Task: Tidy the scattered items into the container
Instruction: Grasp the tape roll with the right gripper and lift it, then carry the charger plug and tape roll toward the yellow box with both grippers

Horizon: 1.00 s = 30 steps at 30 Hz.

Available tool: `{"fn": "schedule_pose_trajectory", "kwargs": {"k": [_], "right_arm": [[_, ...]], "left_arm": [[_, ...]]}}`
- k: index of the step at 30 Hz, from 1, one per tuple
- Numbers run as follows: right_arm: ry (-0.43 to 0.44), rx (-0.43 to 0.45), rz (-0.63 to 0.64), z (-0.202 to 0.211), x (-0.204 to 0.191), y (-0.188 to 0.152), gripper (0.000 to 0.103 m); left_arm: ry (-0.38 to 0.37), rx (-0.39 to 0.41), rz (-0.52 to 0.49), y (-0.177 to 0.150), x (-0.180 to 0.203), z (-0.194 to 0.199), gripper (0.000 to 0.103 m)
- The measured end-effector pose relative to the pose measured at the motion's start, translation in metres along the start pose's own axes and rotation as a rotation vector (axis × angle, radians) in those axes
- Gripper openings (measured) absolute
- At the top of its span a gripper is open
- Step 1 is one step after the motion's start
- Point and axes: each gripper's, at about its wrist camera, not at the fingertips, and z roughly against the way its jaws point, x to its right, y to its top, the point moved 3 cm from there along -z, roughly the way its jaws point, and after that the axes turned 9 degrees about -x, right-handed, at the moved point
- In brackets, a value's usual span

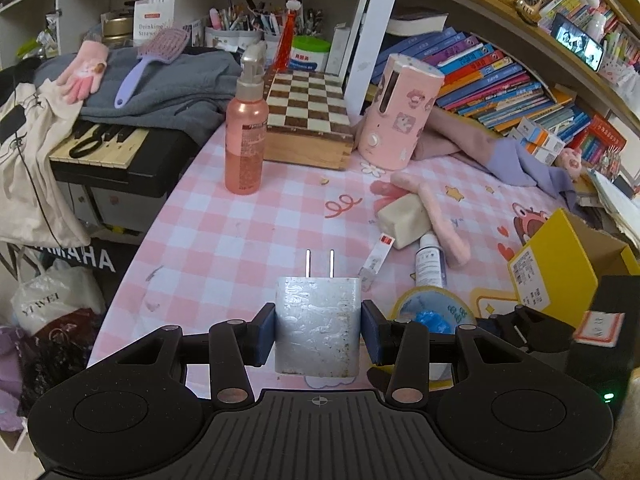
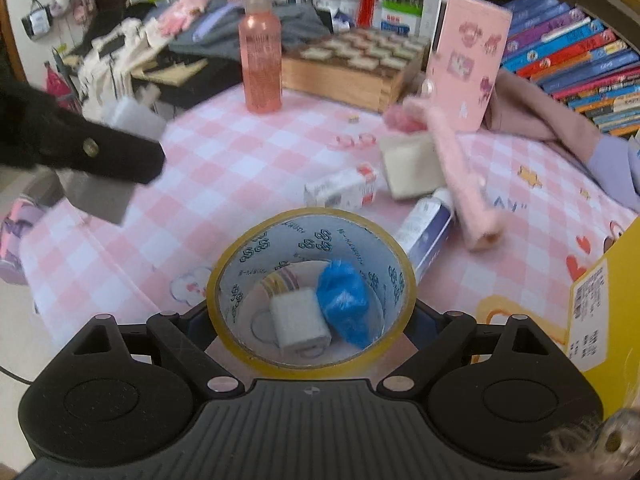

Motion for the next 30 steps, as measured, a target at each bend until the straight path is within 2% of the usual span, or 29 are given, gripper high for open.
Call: {"fn": "schedule_pose_trajectory", "kwargs": {"k": [11,22,30], "right_arm": [[-0.049,0.172,0.000,0.056,0.003,0.016,0.091],[-0.129,0.262,-0.024,0.100,0.000,0.007,0.091],[-0.099,0.300,-0.105,0.131,-0.004,-0.009,0.091]], "left_arm": [[-0.030,0.096,0.023,-0.004,0.002,0.031,0.043],[-0.103,0.147,0.029,-0.021,0.006,0.052,0.043],[-0.129,0.167,0.016,-0.037,0.007,0.069,0.043]]}}
